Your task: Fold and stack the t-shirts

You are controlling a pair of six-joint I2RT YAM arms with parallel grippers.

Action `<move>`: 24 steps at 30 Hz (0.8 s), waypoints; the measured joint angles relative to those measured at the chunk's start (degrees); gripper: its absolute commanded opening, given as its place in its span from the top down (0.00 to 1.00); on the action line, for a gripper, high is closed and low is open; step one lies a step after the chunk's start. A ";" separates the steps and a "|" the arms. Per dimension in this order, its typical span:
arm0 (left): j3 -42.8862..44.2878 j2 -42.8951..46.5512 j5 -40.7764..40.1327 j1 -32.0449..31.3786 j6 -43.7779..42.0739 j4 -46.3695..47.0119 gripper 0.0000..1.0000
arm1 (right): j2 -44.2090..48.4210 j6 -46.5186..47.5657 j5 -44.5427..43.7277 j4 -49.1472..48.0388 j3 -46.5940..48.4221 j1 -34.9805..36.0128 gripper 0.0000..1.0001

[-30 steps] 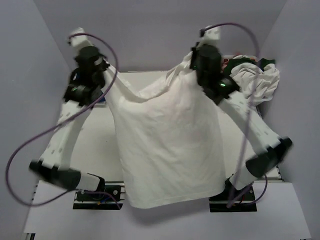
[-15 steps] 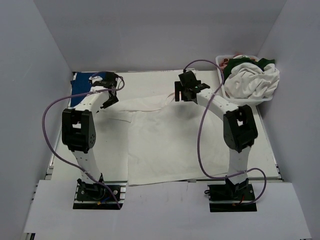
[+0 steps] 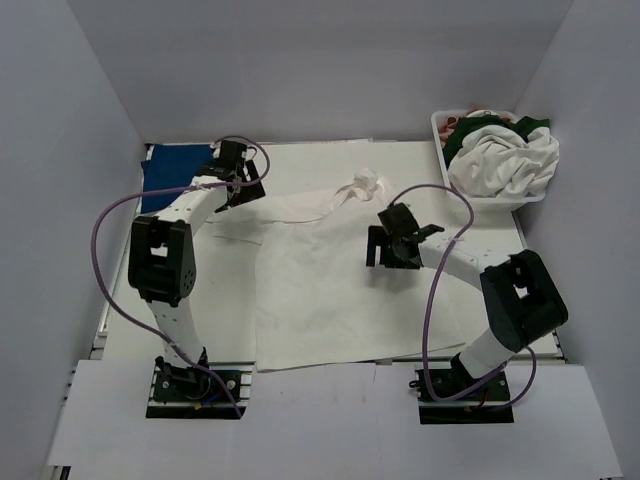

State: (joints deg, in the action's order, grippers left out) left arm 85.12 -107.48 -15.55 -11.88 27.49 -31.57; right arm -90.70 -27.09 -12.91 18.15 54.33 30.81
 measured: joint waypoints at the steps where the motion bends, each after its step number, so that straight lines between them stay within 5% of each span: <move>1: 0.02 -1.60 0.90 -0.09 -0.37 0.35 0.00 | 0.28 -0.74 0.48 0.26 -2.12 0.33 0.10; 7: -2.78 -6.47 3.65 -0.35 -0.44 0.76 0.00 | 1.33 -3.80 0.20 -0.31 -6.64 1.29 0.10; 13: -13.55 -2.73 2.73 -0.66 3.19 4.11 0.00 | -5.22 -4.76 -3.67 1.51 -0.31 0.17 0.10; 20: -38.58 17.84 7.52 -4.24 7.58 10.21 0.00 | -25.83 -0.85 -5.90 6.51 27.28 -6.01 0.10; 24: -50.25 28.59 19.06 -11.06 9.29 17.64 0.00 | -36.50 6.01 -5.57 4.28 42.86 -8.79 0.10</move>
State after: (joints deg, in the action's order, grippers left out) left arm 34.87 -78.89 3.51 -22.94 36.77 -13.93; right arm -127.20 -21.08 -18.48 22.44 97.19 22.02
